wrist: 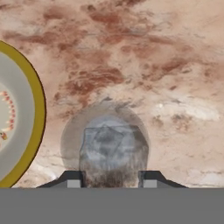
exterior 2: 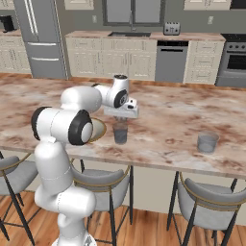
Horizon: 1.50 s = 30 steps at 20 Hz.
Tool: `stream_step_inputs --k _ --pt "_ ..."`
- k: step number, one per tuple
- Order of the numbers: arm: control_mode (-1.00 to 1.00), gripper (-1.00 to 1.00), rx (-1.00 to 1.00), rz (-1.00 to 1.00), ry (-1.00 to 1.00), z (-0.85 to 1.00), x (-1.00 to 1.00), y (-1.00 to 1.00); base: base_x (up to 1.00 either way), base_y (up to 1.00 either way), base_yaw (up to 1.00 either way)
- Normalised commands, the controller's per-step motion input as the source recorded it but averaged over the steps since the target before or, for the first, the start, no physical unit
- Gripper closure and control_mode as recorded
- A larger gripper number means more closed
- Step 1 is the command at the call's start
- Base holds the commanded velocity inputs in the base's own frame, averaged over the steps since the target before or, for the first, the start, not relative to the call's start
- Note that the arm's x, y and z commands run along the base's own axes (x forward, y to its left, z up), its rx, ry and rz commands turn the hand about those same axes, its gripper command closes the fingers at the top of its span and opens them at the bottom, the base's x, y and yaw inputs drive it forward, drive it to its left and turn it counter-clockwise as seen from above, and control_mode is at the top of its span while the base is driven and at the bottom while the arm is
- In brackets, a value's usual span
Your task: There are four ice cubes in the ice bowl. Place two ice cubes in each glass of water.
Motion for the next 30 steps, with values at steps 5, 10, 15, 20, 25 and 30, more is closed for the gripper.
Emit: stream_step_inputs --k 5,10,15,20,25,30 --pt "-1.00 1.00 0.00 0.00 0.00 -0.13 -0.14 0.11 0.00 0.00 0.00" --pt "-1.00 1.00 0.00 0.00 0.00 -0.10 -0.02 0.02 0.00 0.00 0.00" --pt "-1.00 1.00 0.00 0.00 0.00 0.00 0.00 0.00 0.00 0.00 0.00" --pt "-1.00 1.00 0.00 0.00 0.00 0.00 0.00 0.00 0.00 0.00 0.00" --pt "-1.00 1.00 0.00 0.00 0.00 0.00 0.01 0.00 0.00 0.00 0.00" --pt "-1.00 1.00 0.00 0.00 0.00 0.00 0.00 0.00 0.00 0.00 0.00"
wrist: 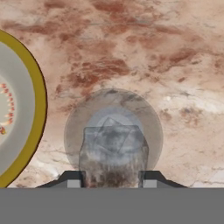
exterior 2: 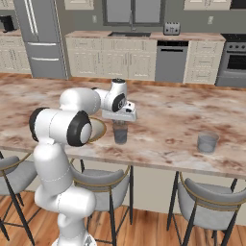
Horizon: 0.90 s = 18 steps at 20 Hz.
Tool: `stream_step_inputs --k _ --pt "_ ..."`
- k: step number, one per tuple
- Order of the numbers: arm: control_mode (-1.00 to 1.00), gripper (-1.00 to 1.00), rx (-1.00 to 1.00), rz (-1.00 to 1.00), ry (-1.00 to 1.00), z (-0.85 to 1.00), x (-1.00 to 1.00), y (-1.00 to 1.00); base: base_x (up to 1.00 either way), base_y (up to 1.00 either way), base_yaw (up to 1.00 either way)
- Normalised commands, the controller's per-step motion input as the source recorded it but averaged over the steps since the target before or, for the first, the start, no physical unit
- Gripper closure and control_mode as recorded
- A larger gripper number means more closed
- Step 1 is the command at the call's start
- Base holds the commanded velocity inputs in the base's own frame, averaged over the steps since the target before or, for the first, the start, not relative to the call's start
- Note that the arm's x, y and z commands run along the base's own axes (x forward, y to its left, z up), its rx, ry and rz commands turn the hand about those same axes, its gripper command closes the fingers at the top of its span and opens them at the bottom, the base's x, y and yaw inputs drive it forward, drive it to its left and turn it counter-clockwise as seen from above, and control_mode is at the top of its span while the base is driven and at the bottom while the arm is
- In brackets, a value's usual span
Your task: There are four ice cubes in the ice bowl. Place two ice cubes in each glass of water.
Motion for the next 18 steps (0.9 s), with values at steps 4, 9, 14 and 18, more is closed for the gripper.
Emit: stream_step_inputs --k 4,9,14,18 --pt "-1.00 1.00 -0.01 0.00 0.00 0.00 0.02 0.00 0.00 0.00 0.00" --pt "-1.00 1.00 -0.01 0.00 0.00 0.00 0.01 0.00 0.00 0.00 0.00" --pt "-1.00 1.00 0.00 0.00 0.00 0.00 0.01 0.00 0.00 0.00 0.00" --pt "-1.00 -1.00 0.00 0.00 0.00 0.00 0.00 0.00 0.00 0.00 0.00"
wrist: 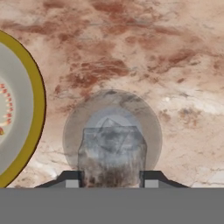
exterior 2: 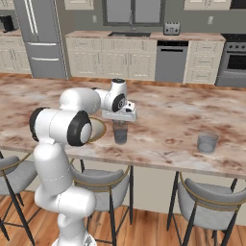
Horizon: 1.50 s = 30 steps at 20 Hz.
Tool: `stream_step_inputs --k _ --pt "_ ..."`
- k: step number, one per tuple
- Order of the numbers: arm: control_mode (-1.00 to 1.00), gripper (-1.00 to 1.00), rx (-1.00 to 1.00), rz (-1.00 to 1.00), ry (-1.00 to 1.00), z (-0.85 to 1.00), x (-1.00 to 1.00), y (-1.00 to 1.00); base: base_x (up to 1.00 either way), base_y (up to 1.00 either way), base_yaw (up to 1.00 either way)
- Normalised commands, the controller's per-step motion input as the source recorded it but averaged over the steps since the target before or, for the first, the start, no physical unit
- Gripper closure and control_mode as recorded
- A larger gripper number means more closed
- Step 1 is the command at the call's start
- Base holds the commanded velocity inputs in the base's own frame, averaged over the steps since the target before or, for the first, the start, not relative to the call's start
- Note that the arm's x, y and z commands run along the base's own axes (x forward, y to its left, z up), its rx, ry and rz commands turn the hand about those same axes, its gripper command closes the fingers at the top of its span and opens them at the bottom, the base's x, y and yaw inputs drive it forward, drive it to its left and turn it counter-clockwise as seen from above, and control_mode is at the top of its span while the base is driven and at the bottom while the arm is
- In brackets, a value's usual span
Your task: There are four ice cubes in the ice bowl. Place two ice cubes in each glass of water.
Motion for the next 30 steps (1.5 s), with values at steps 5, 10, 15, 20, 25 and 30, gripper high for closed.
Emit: stream_step_inputs --k 5,10,15,20,25,30 --pt "-1.00 -1.00 0.00 0.00 0.00 0.00 0.00 0.00 0.00 0.00 0.00" --pt "-1.00 -1.00 0.00 0.00 0.00 0.00 0.00 0.00 0.00 0.00 0.00" --pt "-1.00 -1.00 0.00 0.00 0.00 0.00 0.00 0.00 0.00 0.00 0.00" --pt "-1.00 -1.00 0.00 0.00 0.00 0.39 -0.09 0.00 0.00 0.00 0.00" --pt "-1.00 -1.00 0.00 0.00 0.00 0.30 -0.57 0.45 0.00 0.00 0.00" --pt "-1.00 -1.00 0.00 0.00 0.00 0.00 -0.47 1.00 0.00 0.00 0.00"
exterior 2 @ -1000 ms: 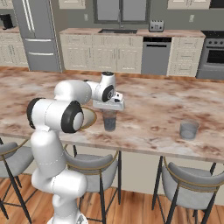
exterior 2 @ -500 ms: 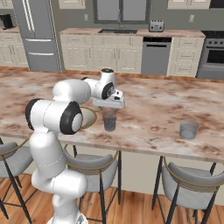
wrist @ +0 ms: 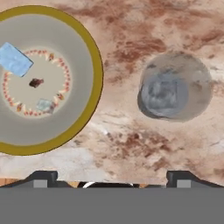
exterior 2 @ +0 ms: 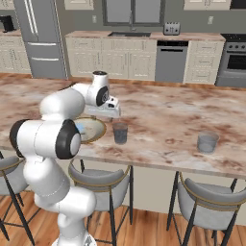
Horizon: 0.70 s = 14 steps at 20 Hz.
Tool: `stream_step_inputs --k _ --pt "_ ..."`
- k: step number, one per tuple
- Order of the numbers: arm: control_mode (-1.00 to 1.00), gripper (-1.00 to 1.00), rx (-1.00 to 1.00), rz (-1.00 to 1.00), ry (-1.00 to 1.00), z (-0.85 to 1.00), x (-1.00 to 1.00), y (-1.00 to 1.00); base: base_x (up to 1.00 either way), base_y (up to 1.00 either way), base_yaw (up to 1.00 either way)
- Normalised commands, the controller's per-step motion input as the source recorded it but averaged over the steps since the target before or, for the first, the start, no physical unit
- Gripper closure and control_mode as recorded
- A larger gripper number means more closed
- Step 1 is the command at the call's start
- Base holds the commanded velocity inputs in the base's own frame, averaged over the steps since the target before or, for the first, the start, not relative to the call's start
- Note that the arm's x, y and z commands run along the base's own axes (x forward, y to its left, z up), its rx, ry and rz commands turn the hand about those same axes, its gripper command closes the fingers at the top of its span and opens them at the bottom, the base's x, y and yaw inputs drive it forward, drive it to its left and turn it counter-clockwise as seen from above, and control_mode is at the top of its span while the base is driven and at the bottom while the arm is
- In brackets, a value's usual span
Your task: There are four ice cubes in the ice bowl. Place two ice cubes in each glass of water.
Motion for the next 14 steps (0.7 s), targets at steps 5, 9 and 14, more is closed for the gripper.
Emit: stream_step_inputs --k 5,9,14 --pt "-1.00 -1.00 -0.02 0.03 0.02 0.00 0.03 1.00 0.00 0.00 0.00" --pt "-1.00 -1.00 -0.02 0.10 0.08 -0.01 0.00 0.86 0.00 0.00 0.00" --pt "-1.00 -1.00 -0.01 0.01 0.20 -0.13 0.14 0.77 0.00 0.00 0.00"
